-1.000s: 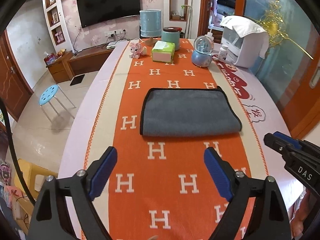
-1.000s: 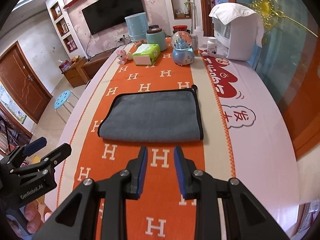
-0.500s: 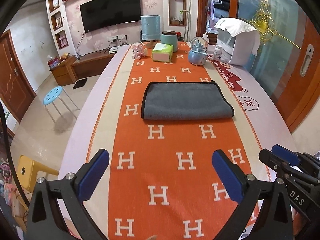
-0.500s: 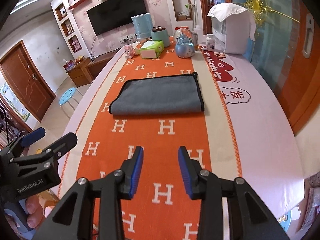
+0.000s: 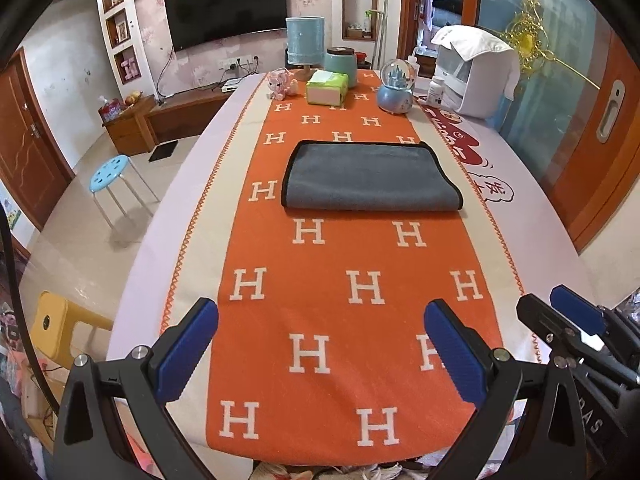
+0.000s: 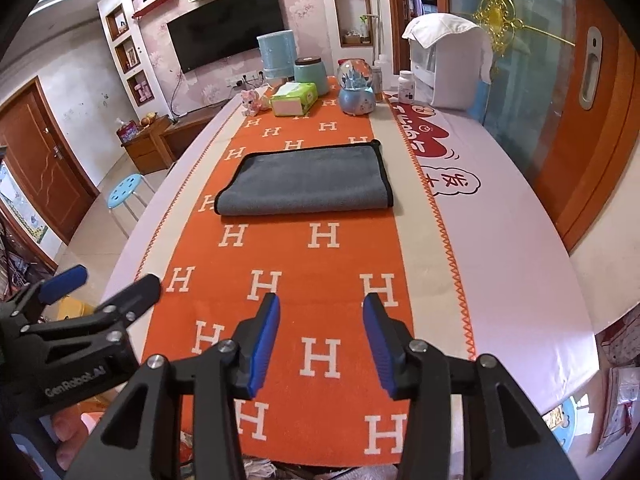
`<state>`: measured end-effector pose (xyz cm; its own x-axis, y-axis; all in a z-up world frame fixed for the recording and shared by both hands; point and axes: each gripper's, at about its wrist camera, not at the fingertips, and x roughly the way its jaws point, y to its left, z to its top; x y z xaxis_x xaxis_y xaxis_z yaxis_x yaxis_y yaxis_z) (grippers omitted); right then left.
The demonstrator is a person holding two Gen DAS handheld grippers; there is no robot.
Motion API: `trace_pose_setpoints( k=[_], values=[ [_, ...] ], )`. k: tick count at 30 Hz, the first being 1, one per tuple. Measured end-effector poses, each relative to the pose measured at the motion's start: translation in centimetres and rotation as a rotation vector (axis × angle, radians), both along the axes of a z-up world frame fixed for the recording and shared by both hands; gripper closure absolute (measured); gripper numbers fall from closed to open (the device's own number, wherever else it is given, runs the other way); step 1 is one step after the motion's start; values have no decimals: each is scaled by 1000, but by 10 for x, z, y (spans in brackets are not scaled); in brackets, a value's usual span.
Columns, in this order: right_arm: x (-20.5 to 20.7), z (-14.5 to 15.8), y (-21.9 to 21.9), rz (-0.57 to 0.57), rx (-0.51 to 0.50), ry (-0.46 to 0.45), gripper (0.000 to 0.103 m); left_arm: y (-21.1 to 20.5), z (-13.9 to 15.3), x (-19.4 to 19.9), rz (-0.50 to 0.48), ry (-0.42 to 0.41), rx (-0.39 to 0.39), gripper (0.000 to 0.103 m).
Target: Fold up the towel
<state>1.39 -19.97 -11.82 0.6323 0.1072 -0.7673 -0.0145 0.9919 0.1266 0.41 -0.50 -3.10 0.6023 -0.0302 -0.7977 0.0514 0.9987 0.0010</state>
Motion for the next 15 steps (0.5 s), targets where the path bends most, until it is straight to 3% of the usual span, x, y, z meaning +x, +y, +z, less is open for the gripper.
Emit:
trace_pose_setpoints(
  k=[15],
  values=[
    [-7,5,0,-23,6,-5,53,-2,7,-13,9,-42,28,1]
  ],
)
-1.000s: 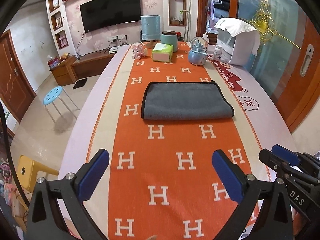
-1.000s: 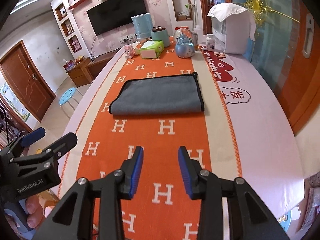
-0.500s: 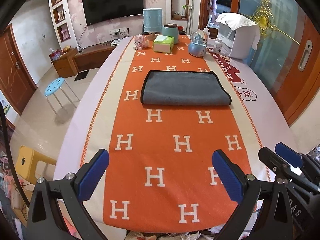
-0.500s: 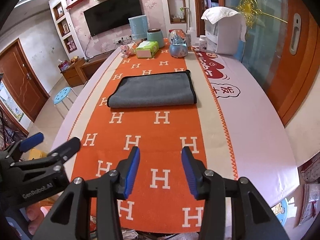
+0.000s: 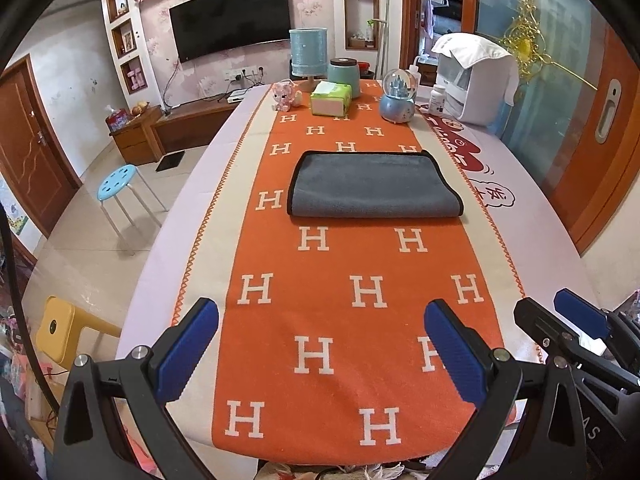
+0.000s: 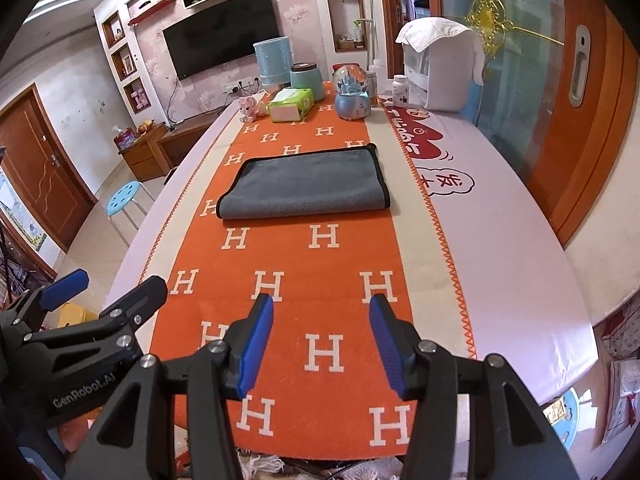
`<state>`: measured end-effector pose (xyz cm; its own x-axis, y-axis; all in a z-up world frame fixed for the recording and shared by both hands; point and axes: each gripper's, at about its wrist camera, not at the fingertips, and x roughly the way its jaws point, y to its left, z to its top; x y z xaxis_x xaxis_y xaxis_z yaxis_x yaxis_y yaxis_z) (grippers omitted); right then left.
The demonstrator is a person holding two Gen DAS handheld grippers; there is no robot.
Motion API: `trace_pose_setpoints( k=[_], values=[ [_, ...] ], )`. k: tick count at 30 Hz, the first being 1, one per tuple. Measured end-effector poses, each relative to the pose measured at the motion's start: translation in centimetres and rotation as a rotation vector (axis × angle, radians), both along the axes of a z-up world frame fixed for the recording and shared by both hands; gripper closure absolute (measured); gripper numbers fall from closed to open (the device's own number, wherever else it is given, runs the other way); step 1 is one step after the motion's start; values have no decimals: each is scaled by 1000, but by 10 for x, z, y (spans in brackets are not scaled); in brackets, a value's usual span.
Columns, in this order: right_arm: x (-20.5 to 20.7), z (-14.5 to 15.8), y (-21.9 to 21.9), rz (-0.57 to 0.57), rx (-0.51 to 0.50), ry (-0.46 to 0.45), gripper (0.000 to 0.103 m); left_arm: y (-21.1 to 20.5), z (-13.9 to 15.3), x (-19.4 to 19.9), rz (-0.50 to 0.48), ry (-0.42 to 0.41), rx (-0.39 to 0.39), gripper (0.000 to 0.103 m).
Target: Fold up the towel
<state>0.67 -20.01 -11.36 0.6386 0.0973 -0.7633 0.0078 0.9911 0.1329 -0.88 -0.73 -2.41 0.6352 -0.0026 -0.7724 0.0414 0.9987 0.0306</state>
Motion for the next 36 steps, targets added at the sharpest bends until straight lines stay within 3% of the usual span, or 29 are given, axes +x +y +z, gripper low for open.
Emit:
trace_pose_setpoints(
  k=[36],
  values=[
    [-7,4,12,13,-7,-21,53,10,-1,1,22,15,-2,1]
  ],
)
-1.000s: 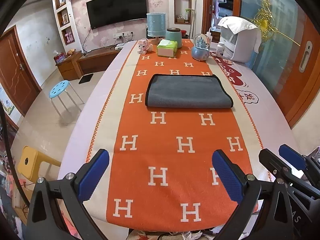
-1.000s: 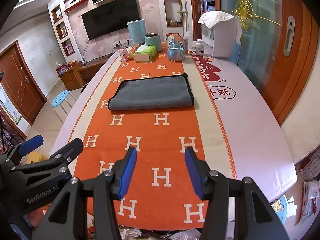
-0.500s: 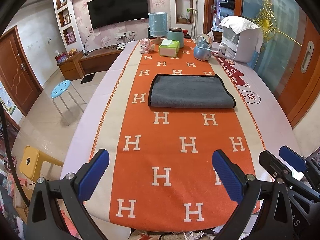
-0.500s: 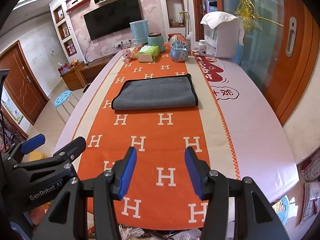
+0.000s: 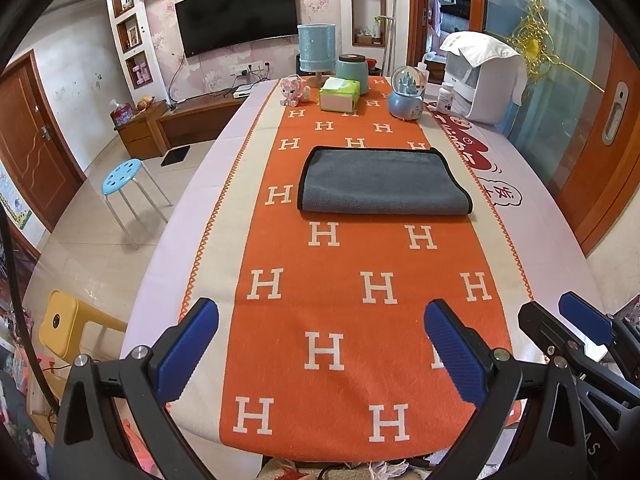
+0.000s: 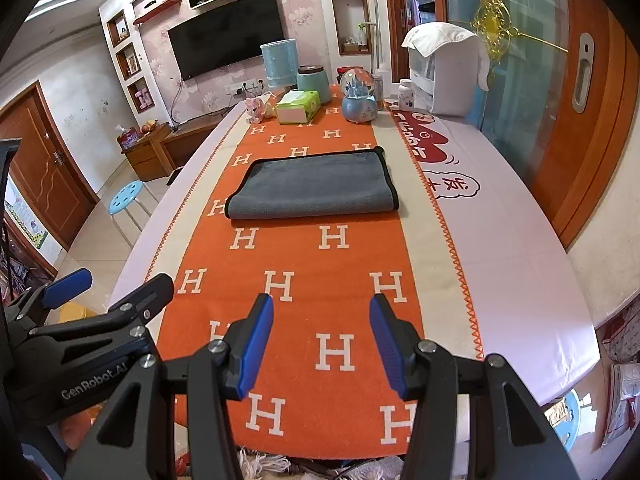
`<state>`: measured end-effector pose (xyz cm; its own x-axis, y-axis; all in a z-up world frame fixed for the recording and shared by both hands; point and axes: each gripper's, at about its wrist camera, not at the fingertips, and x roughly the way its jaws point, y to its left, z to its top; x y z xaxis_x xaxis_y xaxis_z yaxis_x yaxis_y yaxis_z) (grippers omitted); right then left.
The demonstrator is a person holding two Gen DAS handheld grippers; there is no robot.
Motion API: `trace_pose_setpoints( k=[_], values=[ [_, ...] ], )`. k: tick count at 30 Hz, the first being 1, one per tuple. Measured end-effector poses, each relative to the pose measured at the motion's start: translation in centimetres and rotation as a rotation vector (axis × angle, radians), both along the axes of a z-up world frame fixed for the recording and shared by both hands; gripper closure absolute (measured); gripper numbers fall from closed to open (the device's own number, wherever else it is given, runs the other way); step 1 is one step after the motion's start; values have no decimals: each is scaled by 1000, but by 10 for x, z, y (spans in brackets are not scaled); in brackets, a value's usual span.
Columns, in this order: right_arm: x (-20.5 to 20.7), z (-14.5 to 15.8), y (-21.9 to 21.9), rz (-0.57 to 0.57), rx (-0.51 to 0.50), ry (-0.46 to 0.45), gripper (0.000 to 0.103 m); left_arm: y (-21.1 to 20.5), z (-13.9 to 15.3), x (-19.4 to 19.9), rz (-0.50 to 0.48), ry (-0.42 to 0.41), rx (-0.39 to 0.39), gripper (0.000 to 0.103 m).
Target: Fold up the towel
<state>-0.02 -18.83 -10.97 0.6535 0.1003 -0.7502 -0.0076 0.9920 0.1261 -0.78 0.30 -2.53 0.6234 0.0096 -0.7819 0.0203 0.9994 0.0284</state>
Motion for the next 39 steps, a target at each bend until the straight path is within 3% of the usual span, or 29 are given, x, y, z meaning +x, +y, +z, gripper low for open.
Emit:
trace_pose_setpoints(
  k=[39],
  values=[
    [-2,-2,5,-1,3,3,53,5,-5,-2,-6,19,0,1]
  ],
)
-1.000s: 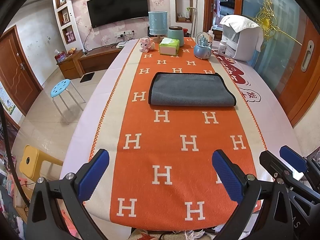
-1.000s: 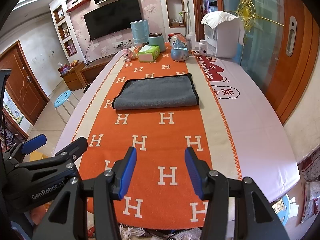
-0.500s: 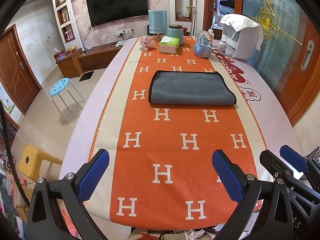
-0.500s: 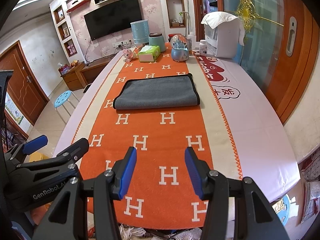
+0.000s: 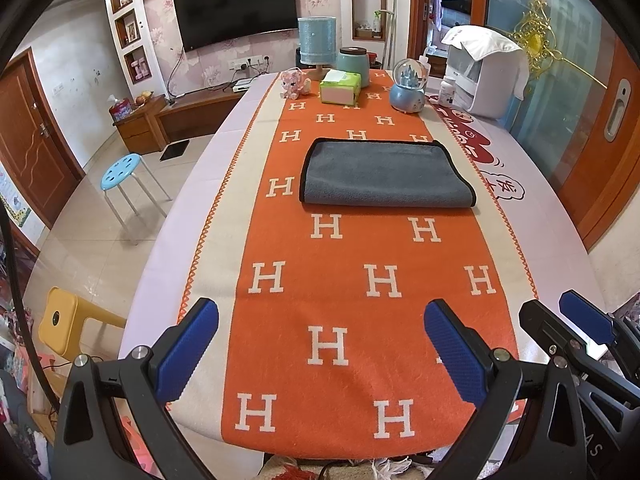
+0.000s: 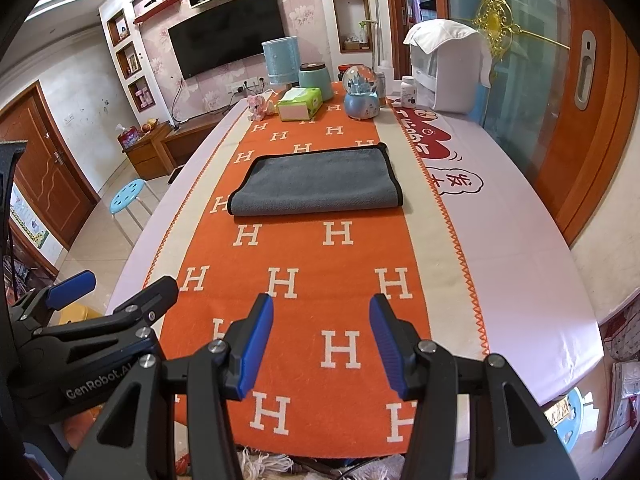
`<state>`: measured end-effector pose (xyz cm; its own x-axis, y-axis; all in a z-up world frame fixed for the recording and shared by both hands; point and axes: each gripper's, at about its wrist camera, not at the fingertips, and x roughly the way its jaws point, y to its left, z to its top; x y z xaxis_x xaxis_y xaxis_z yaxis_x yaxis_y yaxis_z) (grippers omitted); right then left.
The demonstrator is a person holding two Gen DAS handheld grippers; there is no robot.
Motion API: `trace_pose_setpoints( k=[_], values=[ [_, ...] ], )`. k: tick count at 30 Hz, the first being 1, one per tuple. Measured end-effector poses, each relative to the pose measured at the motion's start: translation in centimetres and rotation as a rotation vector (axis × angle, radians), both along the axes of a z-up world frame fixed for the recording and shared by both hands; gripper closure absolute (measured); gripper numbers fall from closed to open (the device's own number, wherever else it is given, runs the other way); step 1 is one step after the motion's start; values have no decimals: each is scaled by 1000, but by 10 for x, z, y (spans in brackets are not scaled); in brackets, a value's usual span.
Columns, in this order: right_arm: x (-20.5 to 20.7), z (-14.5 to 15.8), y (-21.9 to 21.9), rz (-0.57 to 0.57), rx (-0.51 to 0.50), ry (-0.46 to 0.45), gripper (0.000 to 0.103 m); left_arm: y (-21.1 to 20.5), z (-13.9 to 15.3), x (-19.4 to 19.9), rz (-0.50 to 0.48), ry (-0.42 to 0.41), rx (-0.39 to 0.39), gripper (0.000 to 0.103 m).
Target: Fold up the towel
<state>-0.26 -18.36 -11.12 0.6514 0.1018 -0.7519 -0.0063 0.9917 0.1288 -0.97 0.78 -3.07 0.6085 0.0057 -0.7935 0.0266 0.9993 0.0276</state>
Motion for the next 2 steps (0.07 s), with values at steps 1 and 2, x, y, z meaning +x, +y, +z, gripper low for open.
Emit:
trace_pose_setpoints(
  k=[1,2],
  values=[
    [0,0,0,0,0,0,53,0,0,0,0,0,0,1],
    [0,0,0,-1,0,0,53,0,0,0,0,0,0,1]
  ],
)
